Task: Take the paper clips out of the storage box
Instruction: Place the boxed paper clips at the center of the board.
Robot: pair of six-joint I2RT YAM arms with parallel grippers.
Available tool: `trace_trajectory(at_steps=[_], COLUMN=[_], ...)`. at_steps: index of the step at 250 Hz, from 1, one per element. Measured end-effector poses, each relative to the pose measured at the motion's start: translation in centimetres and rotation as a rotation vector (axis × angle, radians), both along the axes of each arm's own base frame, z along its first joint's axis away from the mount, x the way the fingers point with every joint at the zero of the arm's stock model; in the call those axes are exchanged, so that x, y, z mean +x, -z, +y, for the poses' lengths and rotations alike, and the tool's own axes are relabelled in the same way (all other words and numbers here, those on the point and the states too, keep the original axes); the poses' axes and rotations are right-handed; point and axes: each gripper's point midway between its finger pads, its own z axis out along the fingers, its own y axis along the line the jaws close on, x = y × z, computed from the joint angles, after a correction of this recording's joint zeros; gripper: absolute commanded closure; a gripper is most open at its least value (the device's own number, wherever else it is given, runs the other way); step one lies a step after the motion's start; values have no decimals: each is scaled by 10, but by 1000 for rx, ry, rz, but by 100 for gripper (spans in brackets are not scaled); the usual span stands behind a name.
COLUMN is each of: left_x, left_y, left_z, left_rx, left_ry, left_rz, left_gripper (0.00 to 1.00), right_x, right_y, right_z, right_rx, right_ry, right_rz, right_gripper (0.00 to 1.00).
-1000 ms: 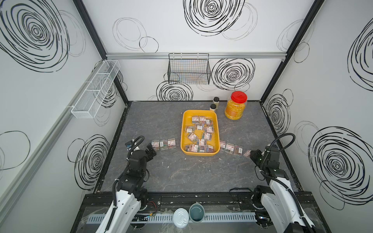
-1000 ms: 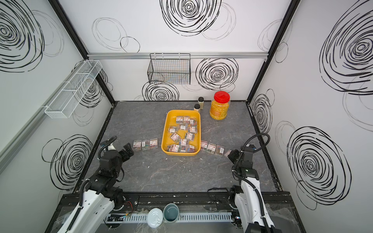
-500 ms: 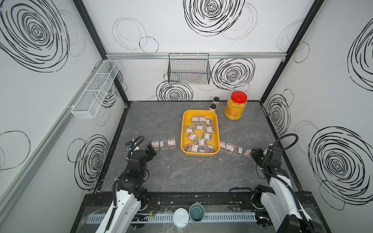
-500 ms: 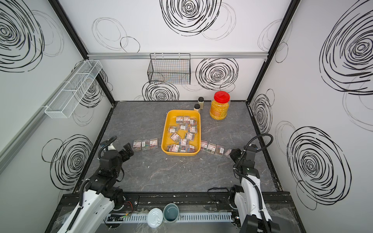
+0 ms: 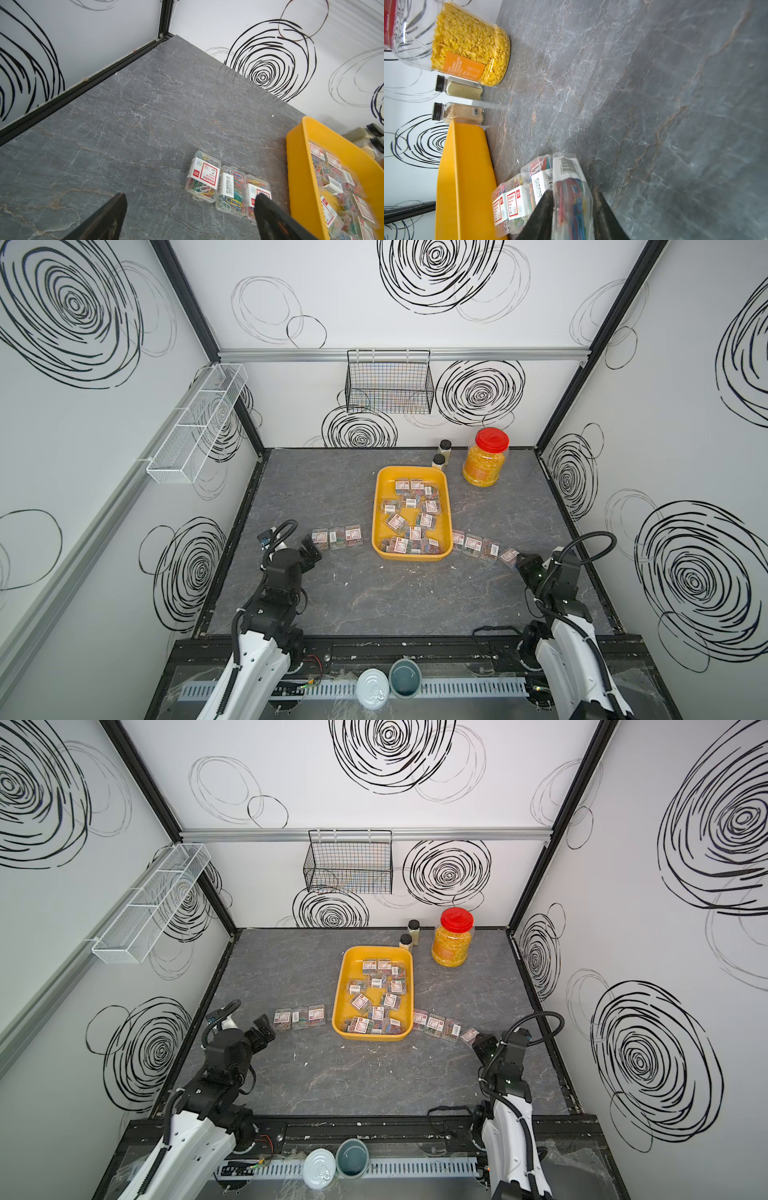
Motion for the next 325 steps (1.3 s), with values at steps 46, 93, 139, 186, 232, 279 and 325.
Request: trace_trajectory(at_steps=[46,93,139,186,232,279,325], left_x=[0,0,0,0,0,0,-1], left_y=[-1,-1,-2,-2,-2,-3,-4], left_z=[0,0,0,0,1,1,1], left_rx=[0,-1,-1,-1,-1,0,-1], left_ry=[-1,-2,-3,-3,-3,-5,-6], left_rz=[-3,-7,-10,-10,-10,-11,-16], left_gripper=[1,1,1,1,1,1,1], right_x=[-3,-4,-4,-2,-4,-11,-11], right_y=[1,-2,-16,-28,-28,-5,5], right_z=[1,3,0,1,4,5,2], right_rx=[26,60,52,57,49,17,-15], right_ry=[24,39,61,63,55,41,17], right_rz=[-33,-55,-133,-186,-178,-28,121], right_gripper=[64,56,48,41,34,31,23])
